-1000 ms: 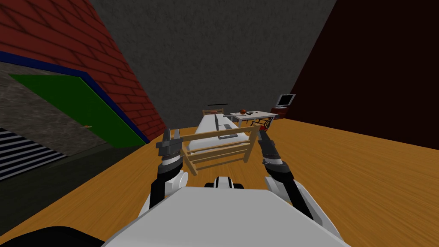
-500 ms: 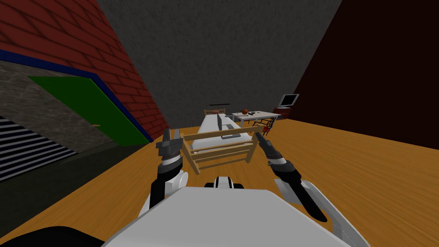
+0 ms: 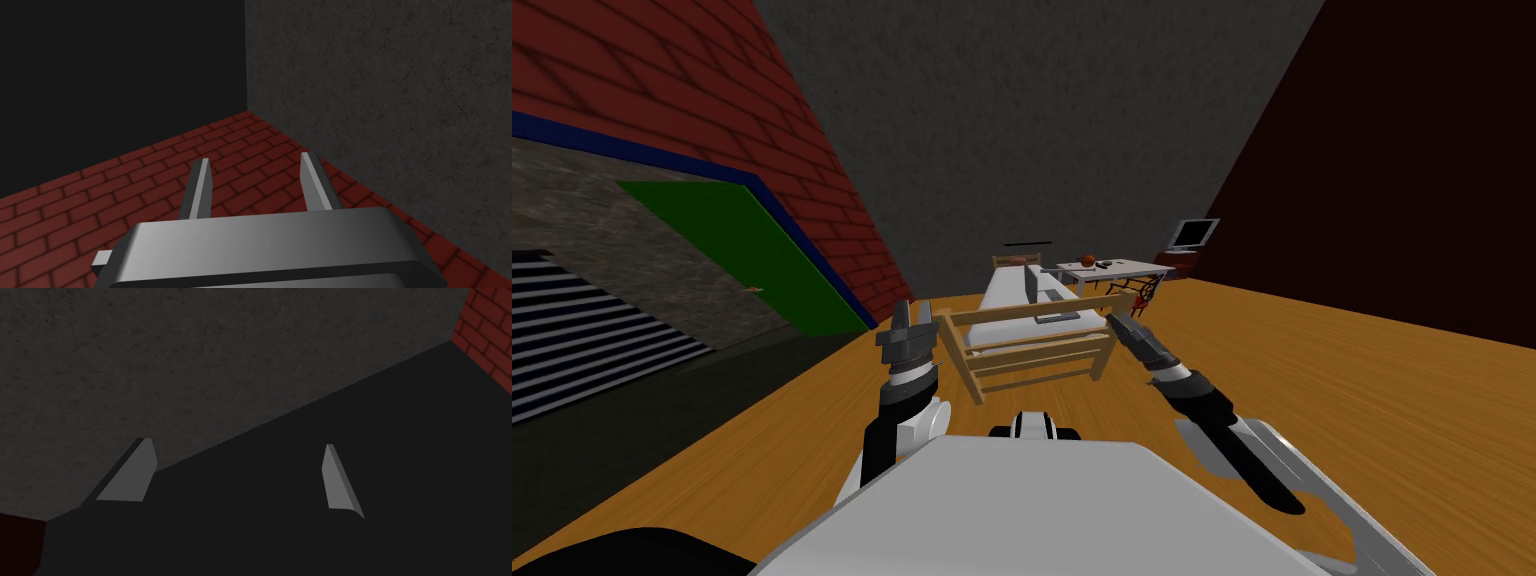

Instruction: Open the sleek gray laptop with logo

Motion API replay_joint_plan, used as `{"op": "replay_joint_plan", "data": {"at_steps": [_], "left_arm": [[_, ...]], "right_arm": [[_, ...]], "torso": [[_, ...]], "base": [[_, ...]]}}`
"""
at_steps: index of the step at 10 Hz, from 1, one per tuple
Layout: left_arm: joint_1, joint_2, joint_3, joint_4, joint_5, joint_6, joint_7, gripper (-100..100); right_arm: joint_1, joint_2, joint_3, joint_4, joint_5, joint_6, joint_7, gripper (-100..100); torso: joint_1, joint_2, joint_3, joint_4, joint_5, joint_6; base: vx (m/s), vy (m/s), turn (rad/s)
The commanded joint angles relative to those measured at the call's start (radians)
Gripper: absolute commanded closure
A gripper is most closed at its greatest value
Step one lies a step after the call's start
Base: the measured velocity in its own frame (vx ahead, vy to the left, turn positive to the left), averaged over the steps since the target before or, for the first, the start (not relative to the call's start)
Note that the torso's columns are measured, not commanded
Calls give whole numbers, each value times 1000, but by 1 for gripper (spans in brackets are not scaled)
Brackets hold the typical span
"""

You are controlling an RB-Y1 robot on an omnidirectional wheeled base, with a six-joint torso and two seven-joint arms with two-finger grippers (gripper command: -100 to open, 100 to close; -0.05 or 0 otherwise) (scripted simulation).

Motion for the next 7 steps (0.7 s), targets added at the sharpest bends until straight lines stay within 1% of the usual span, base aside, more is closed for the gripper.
{"op": "replay_joint_plan", "data": {"at_steps": [1, 2, 5, 7], "left_arm": [[0, 0, 0, 0, 0, 0, 0, 0], [0, 0, 0, 0, 0, 0, 0, 0], [0, 0, 0, 0, 0, 0, 0, 0], [0, 0, 0, 0, 0, 0, 0, 0]], "right_arm": [[16, -82, -53, 12, 78, 46, 3, -100], [16, -88, -53, 12, 85, 46, 3, -100], [31, -188, -114, 44, 174, 95, 12, -100], [43, -254, -151, 73, 228, 127, 23, -100]], "torso": [[1, 0, 0, 0, 0, 0], [2, 1, 0, 0, 1, 0], [1, 0, 0, 0, 0, 0], [1, 0, 0, 0, 0, 0]], "base": [[-5, 93, 51], [-5, 87, 20], [2, 101, 77], [23, 134, 92]]}}
